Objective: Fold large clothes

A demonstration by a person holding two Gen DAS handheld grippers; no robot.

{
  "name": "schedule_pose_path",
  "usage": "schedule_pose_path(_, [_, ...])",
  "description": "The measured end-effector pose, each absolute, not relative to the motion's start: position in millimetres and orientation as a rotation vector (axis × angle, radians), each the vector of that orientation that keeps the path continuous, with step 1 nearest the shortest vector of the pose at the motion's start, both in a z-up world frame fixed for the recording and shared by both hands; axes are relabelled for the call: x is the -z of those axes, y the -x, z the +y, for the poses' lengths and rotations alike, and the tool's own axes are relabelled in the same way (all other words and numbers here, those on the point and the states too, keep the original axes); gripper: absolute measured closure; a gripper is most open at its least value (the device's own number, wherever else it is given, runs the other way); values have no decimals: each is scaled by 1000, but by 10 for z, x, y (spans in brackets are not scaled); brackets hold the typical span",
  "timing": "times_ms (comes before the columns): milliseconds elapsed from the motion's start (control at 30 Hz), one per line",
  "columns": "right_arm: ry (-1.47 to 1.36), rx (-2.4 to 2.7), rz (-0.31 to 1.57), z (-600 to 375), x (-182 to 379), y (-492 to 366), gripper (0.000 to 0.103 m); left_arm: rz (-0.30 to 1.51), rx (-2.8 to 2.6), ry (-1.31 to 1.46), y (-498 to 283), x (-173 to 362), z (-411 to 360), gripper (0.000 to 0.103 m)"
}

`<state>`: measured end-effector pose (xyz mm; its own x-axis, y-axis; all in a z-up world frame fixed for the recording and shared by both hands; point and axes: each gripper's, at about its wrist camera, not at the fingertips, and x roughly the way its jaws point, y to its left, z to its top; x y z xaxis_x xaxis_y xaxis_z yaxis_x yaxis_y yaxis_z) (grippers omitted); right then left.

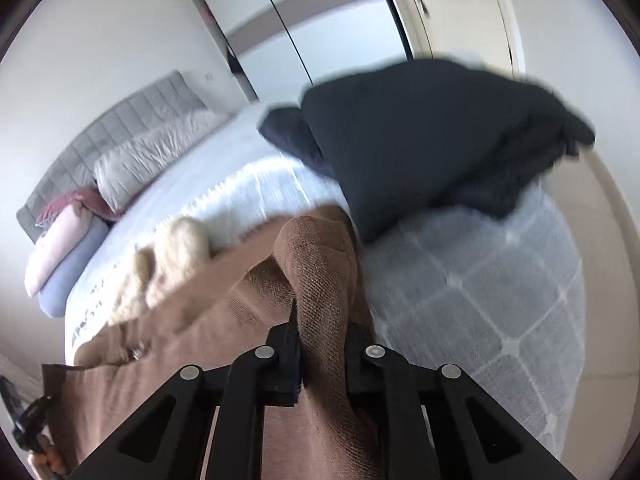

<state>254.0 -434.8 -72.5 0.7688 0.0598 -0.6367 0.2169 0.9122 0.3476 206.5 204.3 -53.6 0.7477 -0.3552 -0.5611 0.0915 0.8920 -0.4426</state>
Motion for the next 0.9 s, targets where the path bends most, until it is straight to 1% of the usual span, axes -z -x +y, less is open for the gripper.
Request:
schedule_pose_path(67, [-398,109,647,-4281,602,-2469,92,589,252,418,-1948,400,2051,89])
schedule_pose_path(100, [-393,119,637,-4272,583,-2449,92,558,225,415,-1915,361,2063,87])
schedule_pose_path(167, [-400,139,651,-4286,630,-2459,92,564,130,415,-1961,404,2128,79])
schedule_pose_path(200, [-413,143,671,-4307,687,-2480,92,589,60,420,-2019,475,2186,78])
schedule_pose_path(233, [-422,149,689,-4326,738,-2506,92,608,-41,422,-2069,544,2265,81])
schedule_pose_path(267, [-418,178,721,-4344,809,-2538,92,618,-112,431,-2095,587,2345,87])
schedule_pose_path(300, [-412,193,742,-4355,863,-2566,92,634,-161,516,-2126,663,2540,87])
schedule_pose_path(367, [-432,176,769,-4406,943,-2587,91,665,-86,707,-2154,788,2810,87])
schedule_pose_path(433, [-453,147,766,-4439,927,-2584,86,719,5,795,-2190,854,2906,82])
schedule_pose_path(467, [-467,128,763,-4463,907,-2573,84,728,36,794,-2184,847,2883,74])
schedule_pose_path(500, [-478,118,761,-4478,891,-2564,81,729,64,775,-2184,818,2831,62])
schedule_pose_path(533, [-492,104,759,-4506,871,-2550,74,729,93,747,-2194,779,2770,55])
schedule_pose_path(567, [-503,97,758,-4527,857,-2543,63,728,114,728,-2207,746,2710,45])
schedule_pose_path(600, [-512,91,756,-4549,845,-2540,56,727,149,691,-2228,701,2613,40])
schedule_pose_path(633, [-516,90,749,-4562,839,-2533,48,733,167,666,-2243,663,2533,39])
schedule_pose_path(667, [-519,90,741,-4575,835,-2530,47,748,180,630,-2275,651,2450,38])
schedule_pose_path(800, [-514,79,773,-4559,916,-2623,46,841,88,459,-2424,750,2125,38])
schedule_pose_path(833, [-501,77,791,-4531,958,-2659,47,853,84,434,-2424,770,2082,42])
schedule_pose_path(867, [-473,77,807,-4481,998,-2698,55,858,79,404,-2424,773,2006,63])
schedule_pose_path(900, [-443,78,807,-4428,1010,-2719,66,857,68,378,-2416,764,1946,81])
